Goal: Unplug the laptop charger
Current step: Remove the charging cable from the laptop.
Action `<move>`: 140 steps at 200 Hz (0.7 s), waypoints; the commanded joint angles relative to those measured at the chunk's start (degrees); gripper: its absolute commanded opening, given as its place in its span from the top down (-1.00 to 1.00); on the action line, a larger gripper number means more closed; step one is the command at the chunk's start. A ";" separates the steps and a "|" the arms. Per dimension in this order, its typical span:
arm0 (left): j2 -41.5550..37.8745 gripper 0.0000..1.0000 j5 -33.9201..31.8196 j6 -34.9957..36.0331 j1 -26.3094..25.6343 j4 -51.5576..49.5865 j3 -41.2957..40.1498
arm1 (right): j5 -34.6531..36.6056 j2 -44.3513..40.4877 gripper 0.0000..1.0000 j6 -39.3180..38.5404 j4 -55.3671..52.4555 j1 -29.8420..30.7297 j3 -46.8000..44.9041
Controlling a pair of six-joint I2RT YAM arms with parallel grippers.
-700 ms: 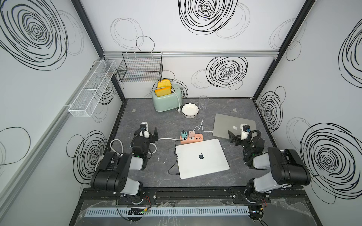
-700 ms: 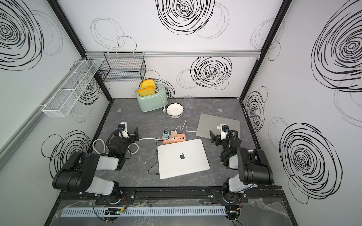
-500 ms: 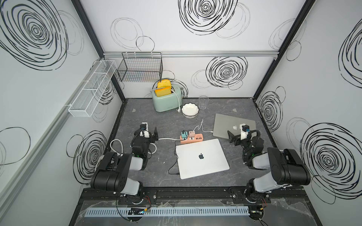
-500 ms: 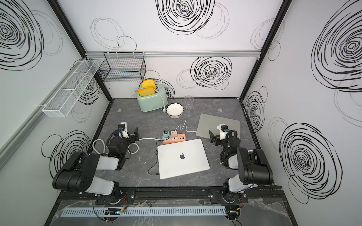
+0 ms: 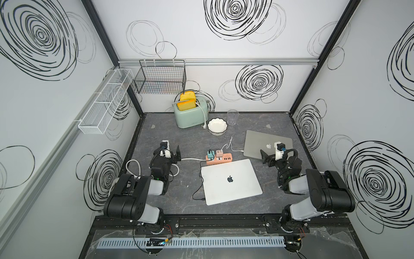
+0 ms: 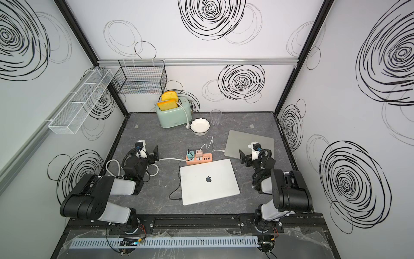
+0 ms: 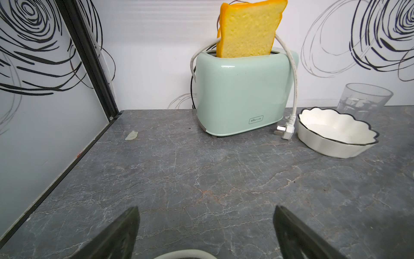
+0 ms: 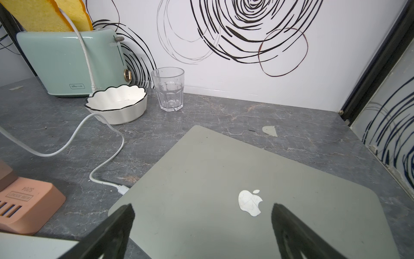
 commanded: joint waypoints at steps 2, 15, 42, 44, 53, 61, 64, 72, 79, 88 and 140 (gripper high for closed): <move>-0.86 -0.95 0.53 0.51 0.35 4.02 -0.38 | -0.32 -0.49 -0.98 -0.36 2.04 -0.10 0.38; -0.84 -0.95 0.53 0.55 0.35 4.05 -0.31 | -0.34 -0.43 -0.98 -0.29 2.06 -0.10 0.42; -0.86 -0.95 0.57 0.56 0.37 4.02 -0.29 | -0.33 -0.54 -0.98 -0.34 1.99 -0.10 0.40; -0.86 -0.95 0.57 0.52 0.35 4.07 -0.30 | -0.32 -0.53 -0.98 -0.35 2.00 -0.10 0.41; -0.85 -0.95 0.53 0.51 0.37 4.02 -0.26 | -0.37 -0.55 -0.98 -0.30 1.95 -0.10 0.38; -0.86 -0.95 0.56 0.56 0.42 4.03 -0.30 | -0.36 -0.41 -0.98 -0.27 1.95 -0.11 0.48; -0.86 -0.95 0.59 0.52 0.36 4.07 -0.26 | -0.32 -0.39 -0.98 -0.27 1.97 -0.10 0.50; -0.86 -0.95 0.58 0.52 0.36 3.98 -0.27 | -0.33 -0.44 -0.98 -0.29 1.88 -0.18 0.53; -0.83 -0.95 0.54 0.56 0.42 4.00 -0.30 | -0.39 -0.31 -0.98 -0.07 1.74 -0.31 0.68; -0.86 -0.95 0.59 0.52 0.39 3.95 -0.29 | 2.14 -0.20 -0.98 0.74 1.78 -0.24 0.77; -0.79 -0.95 0.65 0.42 0.43 3.94 -0.29 | 9.39 -0.03 -0.98 2.20 0.21 1.06 1.50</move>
